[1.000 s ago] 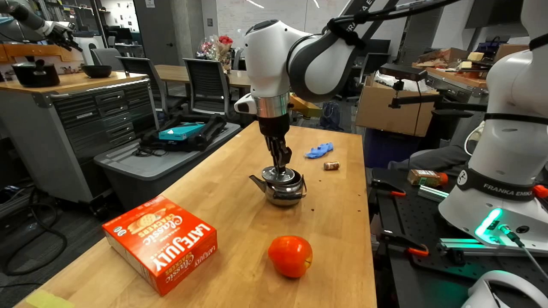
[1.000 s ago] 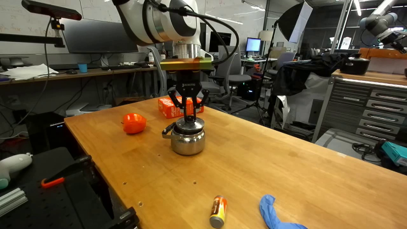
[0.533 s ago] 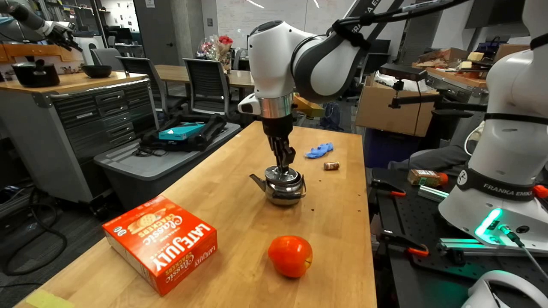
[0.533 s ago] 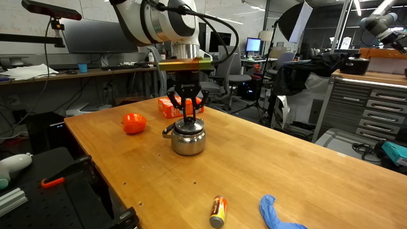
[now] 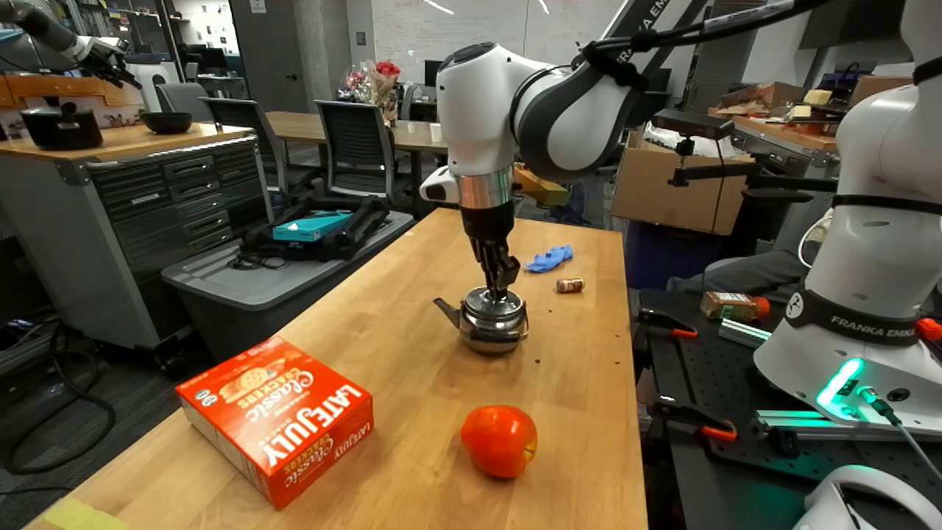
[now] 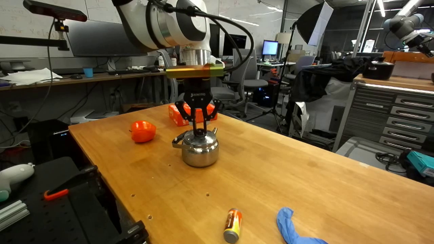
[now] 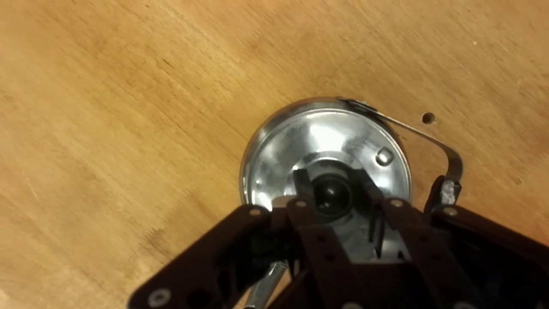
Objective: Cover the teapot with the silver lid on the table
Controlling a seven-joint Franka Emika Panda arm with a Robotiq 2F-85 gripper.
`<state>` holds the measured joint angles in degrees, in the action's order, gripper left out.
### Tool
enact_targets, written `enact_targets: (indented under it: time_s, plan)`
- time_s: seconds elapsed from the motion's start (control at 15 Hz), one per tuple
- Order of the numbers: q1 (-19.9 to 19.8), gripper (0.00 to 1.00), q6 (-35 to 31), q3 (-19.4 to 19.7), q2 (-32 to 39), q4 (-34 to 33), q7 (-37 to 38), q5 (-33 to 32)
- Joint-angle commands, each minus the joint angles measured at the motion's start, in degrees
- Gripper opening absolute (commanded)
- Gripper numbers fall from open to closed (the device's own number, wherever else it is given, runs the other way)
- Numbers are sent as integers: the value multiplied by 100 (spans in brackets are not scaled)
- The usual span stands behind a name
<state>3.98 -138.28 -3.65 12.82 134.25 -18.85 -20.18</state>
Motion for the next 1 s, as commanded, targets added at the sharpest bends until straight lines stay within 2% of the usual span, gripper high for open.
enact_targets:
  time_s: [0.0, 0.07, 0.13, 0.33, 0.53, 0.6, 0.67, 0.93]
  plan:
    - [-4, 7, -75, 45, -178, 167, 79, -198]
    - [0, 7, -52, 49, -185, 168, 76, -225]
    - [1, 48, -48, 52, -190, 171, 79, -252]
    - [-20, 68, -82, 58, -263, 215, 48, -295]
    - [-65, 92, -117, 56, -408, 259, -1, -207]
    - [-94, 98, -129, 51, -497, 277, -26, -130]
    - [-107, 100, -141, 52, -550, 289, -28, -104]
    - [-197, 100, -98, 46, -925, 338, -17, 403]
